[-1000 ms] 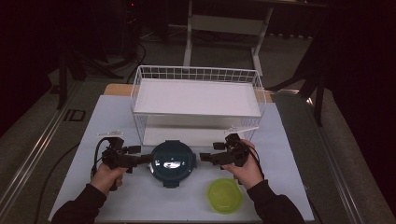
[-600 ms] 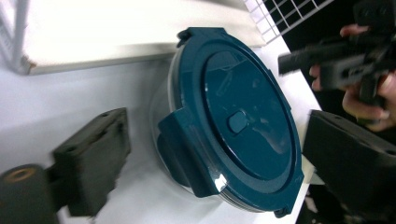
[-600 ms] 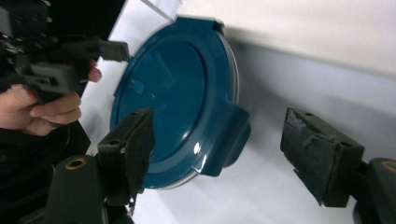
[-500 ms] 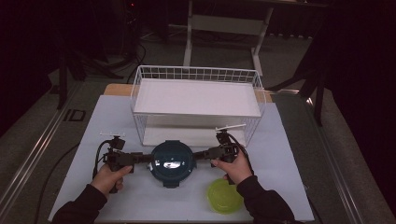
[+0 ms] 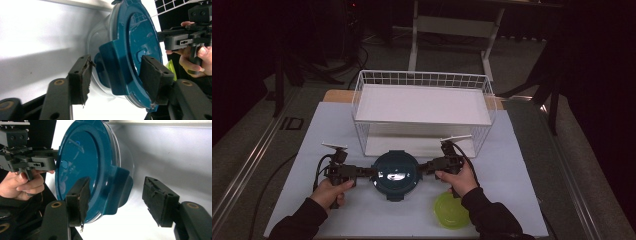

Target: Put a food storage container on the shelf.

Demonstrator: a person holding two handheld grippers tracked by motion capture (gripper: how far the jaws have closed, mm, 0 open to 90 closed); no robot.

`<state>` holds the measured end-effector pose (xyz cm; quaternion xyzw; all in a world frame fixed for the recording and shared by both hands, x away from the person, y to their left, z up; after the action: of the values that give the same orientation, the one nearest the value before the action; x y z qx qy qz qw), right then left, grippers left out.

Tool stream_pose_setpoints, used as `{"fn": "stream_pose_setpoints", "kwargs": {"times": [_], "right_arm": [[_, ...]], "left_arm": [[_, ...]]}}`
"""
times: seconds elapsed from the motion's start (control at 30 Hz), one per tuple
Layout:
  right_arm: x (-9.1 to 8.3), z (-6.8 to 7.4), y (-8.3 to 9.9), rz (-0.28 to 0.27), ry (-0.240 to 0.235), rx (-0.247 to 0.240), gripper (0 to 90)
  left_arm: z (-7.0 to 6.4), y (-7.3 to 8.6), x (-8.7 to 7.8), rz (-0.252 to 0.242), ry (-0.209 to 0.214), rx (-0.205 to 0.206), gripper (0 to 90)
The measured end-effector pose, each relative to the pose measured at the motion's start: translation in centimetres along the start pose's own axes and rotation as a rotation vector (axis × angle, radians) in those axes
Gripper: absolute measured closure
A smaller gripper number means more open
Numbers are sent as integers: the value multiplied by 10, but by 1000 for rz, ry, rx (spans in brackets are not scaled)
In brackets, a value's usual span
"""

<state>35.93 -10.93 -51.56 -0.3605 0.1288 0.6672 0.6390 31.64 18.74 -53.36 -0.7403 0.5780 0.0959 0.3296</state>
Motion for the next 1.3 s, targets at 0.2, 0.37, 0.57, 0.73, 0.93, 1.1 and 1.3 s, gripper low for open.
{"fn": "stream_pose_setpoints", "kwargs": {"times": [0.2,0.37,0.57,0.73,0.93,1.1,1.3], "right_arm": [[4,-2,1,16,-8,28,442],[9,-2,3,35,-23,48,462],[11,-2,2,33,-37,69,509],[11,-3,3,34,-36,74,515],[12,-5,3,47,-64,107,528],[12,-5,4,36,-63,111,530],[10,-1,5,26,-59,90,539]], "left_arm": [[5,1,2,1,33,-41,499],[5,0,2,11,44,-58,527],[7,0,4,42,68,-92,518],[9,0,6,59,100,-128,517],[10,-2,7,79,107,-135,531],[9,0,6,69,104,-139,534],[4,4,2,64,88,-130,547]]}}
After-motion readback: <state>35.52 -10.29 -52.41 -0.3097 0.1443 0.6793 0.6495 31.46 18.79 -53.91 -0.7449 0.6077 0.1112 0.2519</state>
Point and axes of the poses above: each handheld gripper's, and its own axes: x roughly forward along the jaws, y roughly out of its underside, z roughly to its left, the point moved 4 cm from there along x, roughly forward along the jaws, and after that the axes turned 3 degrees about -z, right-handed, at the moved point
